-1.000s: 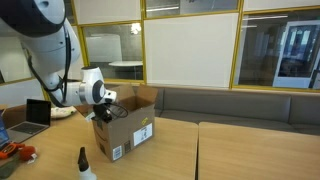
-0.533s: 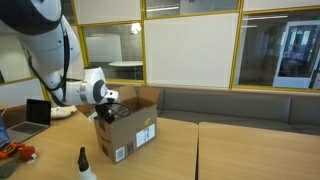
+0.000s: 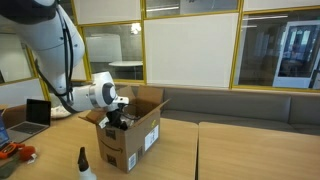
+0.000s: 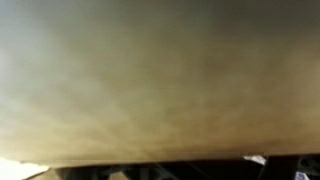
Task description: Put all the plastic bag and the spray bottle in the carton box
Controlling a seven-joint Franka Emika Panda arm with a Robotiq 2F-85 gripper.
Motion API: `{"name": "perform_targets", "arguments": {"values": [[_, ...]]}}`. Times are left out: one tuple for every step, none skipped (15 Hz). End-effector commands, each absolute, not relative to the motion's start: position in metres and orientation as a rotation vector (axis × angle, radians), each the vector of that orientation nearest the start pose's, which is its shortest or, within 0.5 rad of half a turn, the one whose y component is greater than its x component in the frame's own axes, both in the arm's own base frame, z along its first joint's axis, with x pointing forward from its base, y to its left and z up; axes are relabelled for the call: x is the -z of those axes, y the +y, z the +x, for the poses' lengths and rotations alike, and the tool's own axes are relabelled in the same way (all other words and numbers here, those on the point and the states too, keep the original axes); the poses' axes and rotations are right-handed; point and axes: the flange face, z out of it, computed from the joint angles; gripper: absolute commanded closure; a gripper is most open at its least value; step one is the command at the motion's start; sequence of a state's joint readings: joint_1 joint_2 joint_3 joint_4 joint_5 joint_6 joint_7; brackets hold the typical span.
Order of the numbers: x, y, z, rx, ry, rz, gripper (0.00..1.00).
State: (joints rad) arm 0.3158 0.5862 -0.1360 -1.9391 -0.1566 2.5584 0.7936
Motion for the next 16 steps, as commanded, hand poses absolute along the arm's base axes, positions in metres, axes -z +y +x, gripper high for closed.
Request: {"name": "perform_targets", "arguments": {"values": [[-0.191, 0.084, 0.590, 0.143, 0.791, -3.246, 0.00], [-0.193, 0.075, 0.585, 0.139, 0.802, -3.258, 0.00], [-0.194, 0.067, 0.581, 0.133, 0.813, -3.269, 0.00], [-0.196, 0.059, 0.577, 0.130, 0.822, -3.281, 0.00], [-0.200, 0.053, 0.574, 0.129, 0.834, -3.286, 0.00], [-0.203, 0.048, 0.571, 0.132, 0.839, -3.290, 0.00], [-0.212, 0.044, 0.569, 0.148, 0.844, -3.295, 0.00], [-0.221, 0.041, 0.568, 0.168, 0.844, -3.302, 0.00], [-0.231, 0.040, 0.567, 0.187, 0.846, -3.308, 0.00], [-0.243, 0.039, 0.567, 0.216, 0.845, -3.318, 0.00], [-0.255, 0.039, 0.566, 0.244, 0.844, -3.324, 0.00], [-0.269, 0.040, 0.566, 0.277, 0.842, -3.333, 0.00], [-0.283, 0.042, 0.565, 0.306, 0.837, -3.340, 0.00], [-0.297, 0.043, 0.565, 0.334, 0.836, -3.349, 0.00], [-0.311, 0.047, 0.563, 0.360, 0.833, -3.355, 0.00], [-0.326, 0.051, 0.561, 0.387, 0.829, -3.361, 0.00]]}}
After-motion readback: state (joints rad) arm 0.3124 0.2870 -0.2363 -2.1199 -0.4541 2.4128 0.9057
